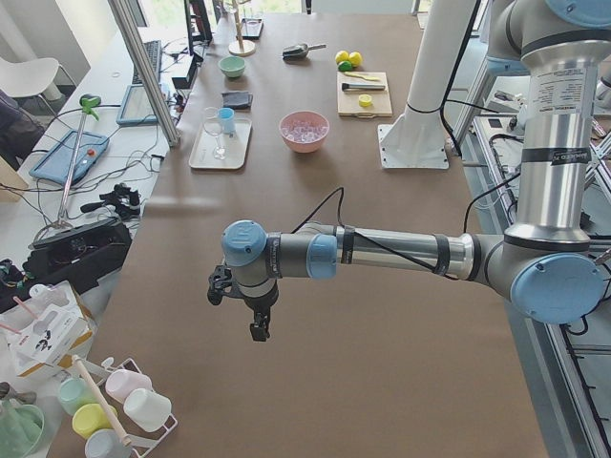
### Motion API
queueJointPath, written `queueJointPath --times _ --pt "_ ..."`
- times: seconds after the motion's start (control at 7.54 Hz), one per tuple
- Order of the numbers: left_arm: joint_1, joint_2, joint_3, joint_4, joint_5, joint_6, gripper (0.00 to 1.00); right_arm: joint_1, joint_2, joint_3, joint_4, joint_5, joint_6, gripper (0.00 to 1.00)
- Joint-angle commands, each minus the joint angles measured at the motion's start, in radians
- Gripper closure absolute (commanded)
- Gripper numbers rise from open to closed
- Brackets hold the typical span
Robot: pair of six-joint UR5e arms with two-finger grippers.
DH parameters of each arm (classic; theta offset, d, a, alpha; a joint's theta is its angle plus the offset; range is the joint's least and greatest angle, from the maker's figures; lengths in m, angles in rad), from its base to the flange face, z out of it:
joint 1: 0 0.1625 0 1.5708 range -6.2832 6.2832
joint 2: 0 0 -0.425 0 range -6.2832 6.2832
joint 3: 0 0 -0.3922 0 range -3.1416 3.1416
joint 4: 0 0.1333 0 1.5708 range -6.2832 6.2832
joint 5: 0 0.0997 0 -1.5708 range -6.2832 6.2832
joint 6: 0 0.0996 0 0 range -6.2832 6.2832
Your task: Put ice in cup with scoop
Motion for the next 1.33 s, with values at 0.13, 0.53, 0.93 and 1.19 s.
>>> queueJointPath --times 0.13,0.53,0.93,1.19 --pt "0.000 0.002 -0.001 0.001 -0.001 0.001 0.01 0.001 -0.010 0.007 0.000 0.013 0.001 0.00" --pt "0.000 0.002 -0.006 0.001 -0.004 0.001 0.01 -0.002 -0.019 0.095 0.000 0.013 0.045 0.00" --pt "0.000 0.002 -0.021 0.001 -0.010 0.001 0.01 -0.011 -0.015 0.107 0.002 0.017 0.119 0.00" --pt "0.003 0.002 -0.036 0.002 -0.011 0.001 0.01 -0.017 -0.010 0.150 0.002 0.018 0.122 0.00"
